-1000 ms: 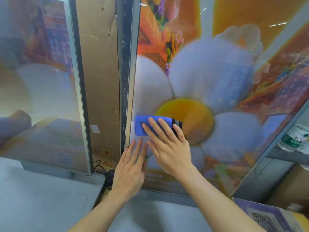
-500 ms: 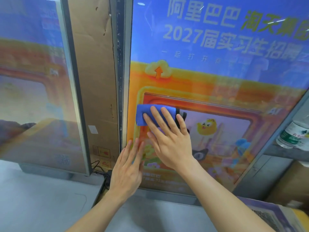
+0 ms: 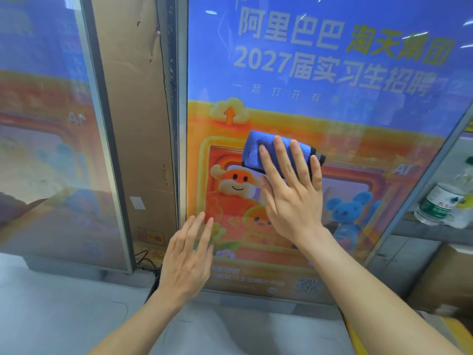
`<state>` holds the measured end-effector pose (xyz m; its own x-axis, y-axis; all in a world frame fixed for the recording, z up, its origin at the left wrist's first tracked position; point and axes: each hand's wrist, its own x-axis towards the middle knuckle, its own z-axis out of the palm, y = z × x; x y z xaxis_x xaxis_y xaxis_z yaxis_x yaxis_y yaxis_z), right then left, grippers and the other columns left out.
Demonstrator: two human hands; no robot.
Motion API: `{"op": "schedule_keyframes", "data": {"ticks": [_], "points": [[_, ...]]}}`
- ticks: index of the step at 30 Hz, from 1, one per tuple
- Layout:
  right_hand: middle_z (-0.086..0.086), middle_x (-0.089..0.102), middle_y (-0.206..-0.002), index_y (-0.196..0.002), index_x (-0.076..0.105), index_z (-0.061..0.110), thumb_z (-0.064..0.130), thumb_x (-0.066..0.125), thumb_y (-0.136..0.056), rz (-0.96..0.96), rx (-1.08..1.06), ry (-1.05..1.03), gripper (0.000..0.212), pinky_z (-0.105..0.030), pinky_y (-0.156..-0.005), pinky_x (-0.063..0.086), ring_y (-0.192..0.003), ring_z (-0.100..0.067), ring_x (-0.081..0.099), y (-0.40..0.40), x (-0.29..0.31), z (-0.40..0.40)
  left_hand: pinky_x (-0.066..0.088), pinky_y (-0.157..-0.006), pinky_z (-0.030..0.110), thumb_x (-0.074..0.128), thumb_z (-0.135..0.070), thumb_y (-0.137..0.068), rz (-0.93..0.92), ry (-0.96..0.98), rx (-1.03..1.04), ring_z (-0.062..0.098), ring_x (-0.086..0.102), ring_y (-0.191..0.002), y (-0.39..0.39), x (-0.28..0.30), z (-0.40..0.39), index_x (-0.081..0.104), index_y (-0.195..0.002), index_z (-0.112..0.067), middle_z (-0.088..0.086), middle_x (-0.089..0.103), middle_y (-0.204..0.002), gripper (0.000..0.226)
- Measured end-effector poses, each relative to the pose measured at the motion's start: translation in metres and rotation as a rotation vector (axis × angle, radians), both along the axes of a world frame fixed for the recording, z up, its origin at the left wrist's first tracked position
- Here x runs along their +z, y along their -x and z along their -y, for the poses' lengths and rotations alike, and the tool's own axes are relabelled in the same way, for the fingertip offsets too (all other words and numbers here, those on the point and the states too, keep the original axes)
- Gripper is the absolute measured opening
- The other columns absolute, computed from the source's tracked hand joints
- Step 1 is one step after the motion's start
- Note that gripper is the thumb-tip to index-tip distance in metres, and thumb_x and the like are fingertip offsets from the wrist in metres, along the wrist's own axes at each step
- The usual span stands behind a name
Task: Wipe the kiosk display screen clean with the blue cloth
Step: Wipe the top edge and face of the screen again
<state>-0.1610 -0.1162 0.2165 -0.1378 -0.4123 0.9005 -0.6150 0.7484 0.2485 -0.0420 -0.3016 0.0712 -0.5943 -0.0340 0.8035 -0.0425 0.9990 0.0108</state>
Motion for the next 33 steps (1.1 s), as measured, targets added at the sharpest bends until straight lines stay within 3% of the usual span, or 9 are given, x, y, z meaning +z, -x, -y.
{"op": "schedule_keyframes", "data": {"ticks": [4, 7, 11, 14, 17, 20, 24, 29, 33], "points": [[0.000, 0.020, -0.162, -0.156, 0.027, 0.026, 0.036, 0.044, -0.106, 0.025, 0.024, -0.002, 0.054, -0.044, -0.122, 0.005, -0.151, -0.021, 0.016, -0.007, -0.017, 0.013, 0.037, -0.103, 0.041, 0.048, -0.023, -0.092, -0.055, 0.007, -0.010, 0.035, 0.047, -0.120, 0.006, 0.022, 0.004, 0.046, -0.133, -0.007, 0.017, 0.041, -0.138, 0.044], [0.005, 0.017, -0.165, -0.157, 0.025, 0.029, 0.038, 0.047, -0.104, 0.044, 0.035, -0.128, 0.058, -0.043, -0.123, 0.005, -0.152, -0.017, 0.014, -0.010, -0.052, 0.005, 0.043, -0.099, 0.044, 0.051, -0.022, -0.091, -0.084, 0.016, -0.002, 0.038, 0.052, -0.117, 0.012, 0.042, 0.005, 0.046, -0.131, -0.008, 0.017, 0.041, -0.137, 0.043], [0.008, 0.024, -0.163, -0.155, 0.031, 0.032, 0.035, 0.061, -0.096, -0.002, 0.010, -0.299, 0.066, -0.040, -0.122, 0.010, -0.151, -0.014, 0.020, -0.006, -0.092, -0.024, 0.043, -0.100, 0.044, 0.052, -0.024, -0.095, -0.164, 0.034, -0.001, 0.037, 0.050, -0.120, 0.020, 0.079, 0.005, 0.044, -0.136, -0.007, 0.016, 0.037, -0.142, 0.045], [0.010, 0.028, -0.161, -0.154, 0.034, 0.033, 0.033, 0.060, -0.096, -0.046, 0.016, -0.351, 0.064, -0.037, -0.120, 0.014, -0.150, -0.011, 0.021, 0.003, -0.088, -0.044, 0.036, -0.103, 0.039, 0.048, -0.026, -0.097, -0.204, 0.089, -0.027, 0.031, 0.043, -0.128, 0.027, 0.107, 0.004, 0.041, -0.144, -0.009, 0.012, 0.033, -0.151, 0.051], [0.007, 0.028, -0.161, -0.155, 0.032, 0.030, 0.032, 0.053, -0.100, -0.071, -0.006, -0.296, 0.059, -0.040, -0.119, 0.014, -0.150, -0.014, 0.022, 0.010, -0.062, -0.056, 0.033, -0.106, 0.037, 0.049, -0.028, -0.097, -0.196, 0.159, -0.034, 0.027, 0.039, -0.134, 0.034, 0.121, 0.006, 0.040, -0.146, -0.010, 0.010, 0.033, -0.155, 0.053], [0.003, 0.020, -0.163, -0.157, 0.026, 0.027, 0.031, 0.041, -0.105, -0.067, -0.054, -0.168, 0.055, -0.042, -0.121, 0.007, -0.152, -0.016, 0.012, 0.016, -0.028, -0.059, 0.032, -0.104, 0.037, 0.054, -0.029, -0.095, -0.189, 0.185, 0.000, 0.027, 0.038, -0.134, 0.036, 0.121, 0.006, 0.041, -0.145, -0.010, 0.009, 0.032, -0.155, 0.055], [0.000, 0.021, -0.161, -0.156, 0.028, 0.023, 0.031, 0.042, -0.106, -0.041, -0.057, -0.034, 0.053, -0.042, -0.122, 0.004, -0.152, -0.015, 0.003, 0.017, -0.003, -0.044, 0.033, -0.098, 0.041, 0.054, -0.030, -0.093, -0.206, 0.168, 0.033, 0.030, 0.039, -0.127, 0.037, 0.124, -0.001, 0.045, -0.139, -0.010, 0.011, 0.034, -0.150, 0.051], [0.000, 0.021, -0.162, -0.156, 0.027, 0.025, 0.033, 0.050, -0.103, -0.011, -0.036, -0.035, 0.059, -0.043, -0.122, 0.006, -0.152, -0.016, 0.010, 0.010, -0.023, -0.031, 0.038, -0.091, 0.042, 0.057, -0.026, -0.094, -0.264, 0.140, 0.049, 0.032, 0.042, -0.116, 0.043, 0.151, -0.014, 0.047, -0.139, -0.014, 0.012, 0.040, -0.142, 0.048], [0.004, 0.023, -0.163, -0.156, 0.029, 0.027, 0.038, 0.047, -0.104, -0.024, 0.020, -0.152, 0.056, -0.040, -0.122, 0.008, -0.151, -0.016, 0.019, 0.007, -0.053, -0.039, 0.039, -0.106, 0.050, 0.046, -0.028, -0.102, -0.263, 0.193, -0.006, 0.028, 0.033, -0.139, 0.052, 0.179, -0.026, 0.039, -0.150, -0.023, 0.008, 0.032, -0.158, 0.048]]}}
